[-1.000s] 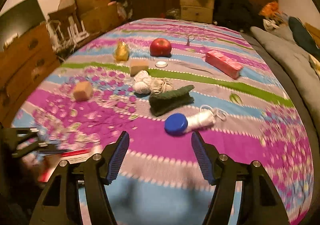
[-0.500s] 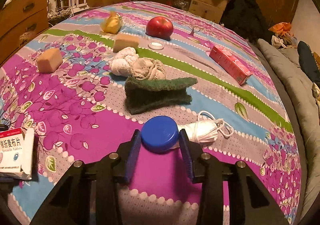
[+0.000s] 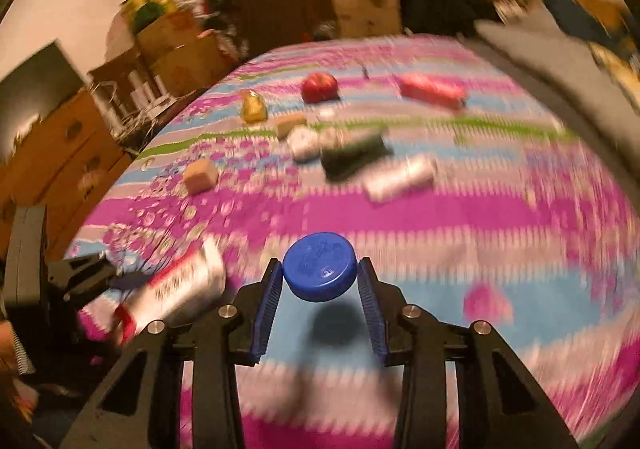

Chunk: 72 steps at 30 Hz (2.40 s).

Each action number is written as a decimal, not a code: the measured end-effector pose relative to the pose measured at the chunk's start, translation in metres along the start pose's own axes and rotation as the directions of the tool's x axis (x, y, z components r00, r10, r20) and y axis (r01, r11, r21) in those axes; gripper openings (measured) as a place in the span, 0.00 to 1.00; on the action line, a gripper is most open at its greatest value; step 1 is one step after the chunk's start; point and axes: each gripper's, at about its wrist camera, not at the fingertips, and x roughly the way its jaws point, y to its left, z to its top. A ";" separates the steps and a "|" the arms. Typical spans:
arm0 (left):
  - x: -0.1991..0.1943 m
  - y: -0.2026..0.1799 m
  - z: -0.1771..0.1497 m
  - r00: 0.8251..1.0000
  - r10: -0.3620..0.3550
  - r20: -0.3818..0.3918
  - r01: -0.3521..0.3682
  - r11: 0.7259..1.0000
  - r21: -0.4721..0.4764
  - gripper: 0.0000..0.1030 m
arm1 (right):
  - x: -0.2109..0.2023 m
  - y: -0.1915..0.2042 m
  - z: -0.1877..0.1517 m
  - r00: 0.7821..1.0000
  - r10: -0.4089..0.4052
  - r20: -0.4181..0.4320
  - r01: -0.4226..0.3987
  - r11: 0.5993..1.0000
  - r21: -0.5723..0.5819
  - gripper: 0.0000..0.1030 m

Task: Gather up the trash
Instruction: 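Grasp the white pill box with left tool while right tool grasps blue bottle cap, then carry the white pill box and blue cap over the green bin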

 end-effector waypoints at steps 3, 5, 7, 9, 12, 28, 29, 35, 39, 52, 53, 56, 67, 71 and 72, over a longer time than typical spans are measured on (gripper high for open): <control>-0.015 -0.002 0.007 0.999 0.046 0.027 -0.045 0.998 -0.041 0.47 | -0.015 0.002 -0.025 1.000 0.002 -0.030 0.000 0.997 0.071 0.39; -0.026 -0.002 0.016 0.995 0.085 0.047 -0.082 0.995 -0.064 0.47 | -0.025 0.006 -0.034 0.999 -0.007 -0.034 0.010 0.996 0.084 0.39; -0.036 -0.004 0.028 0.990 0.125 0.069 -0.120 0.990 -0.076 0.47 | -0.037 0.008 -0.038 1.000 -0.010 -0.021 0.012 0.996 0.090 0.39; -0.046 -0.003 0.040 0.985 0.147 0.093 -0.139 0.986 -0.088 0.47 | -0.057 0.008 -0.034 1.000 -0.018 0.014 0.017 0.995 0.097 0.39; -0.060 -0.004 0.064 0.977 0.169 0.128 -0.157 0.982 -0.102 0.47 | -0.089 0.006 -0.022 0.996 -0.033 0.082 0.024 0.993 0.112 0.39; -0.112 -0.099 0.173 0.947 0.053 0.317 -0.054 0.999 -0.005 0.47 | -0.283 -0.065 -0.013 0.914 -0.250 0.319 0.170 0.951 0.258 0.39; -0.113 -0.107 0.177 0.945 0.040 0.323 -0.045 0.999 0.008 0.47 | -0.293 -0.073 -0.016 0.907 -0.272 0.322 0.186 0.944 0.273 0.39; -0.126 -0.173 0.203 0.927 -0.062 0.370 0.018 0.992 0.122 0.47 | -0.352 -0.125 -0.047 0.857 -0.405 0.320 0.273 0.882 0.384 0.39; -0.131 -0.215 0.216 0.916 -0.138 0.377 0.067 0.979 0.194 0.47 | -0.389 -0.157 -0.078 0.821 -0.485 0.302 0.319 0.827 0.463 0.39; -0.133 -0.336 0.231 0.890 -0.318 0.328 0.167 0.895 0.414 0.47 | -0.460 -0.226 -0.146 0.730 -0.652 0.207 0.434 0.675 0.596 0.39; -0.133 -0.345 0.231 0.887 -0.331 0.323 0.173 0.885 0.433 0.47 | -0.463 -0.232 -0.151 0.727 -0.659 0.193 0.442 0.664 0.603 0.39; -0.130 -0.368 0.231 0.883 -0.359 0.301 0.185 0.857 0.480 0.47 | -0.465 -0.240 -0.159 0.723 -0.671 0.164 0.456 0.642 0.616 0.39; -0.105 -0.412 0.207 0.847 -0.522 0.100 0.349 0.687 0.637 0.47 | -0.451 -0.262 -0.187 0.741 -0.670 0.045 0.497 0.592 0.635 0.39; -0.097 -0.418 0.195 0.846 -0.531 0.052 0.366 0.650 0.666 0.47 | -0.441 -0.266 -0.196 0.756 -0.655 0.021 0.493 0.589 0.640 0.39; -0.096 -0.420 0.193 0.847 -0.529 0.049 0.366 0.647 0.670 0.47 | -0.438 -0.268 -0.198 0.760 -0.650 0.017 0.489 0.588 0.644 0.39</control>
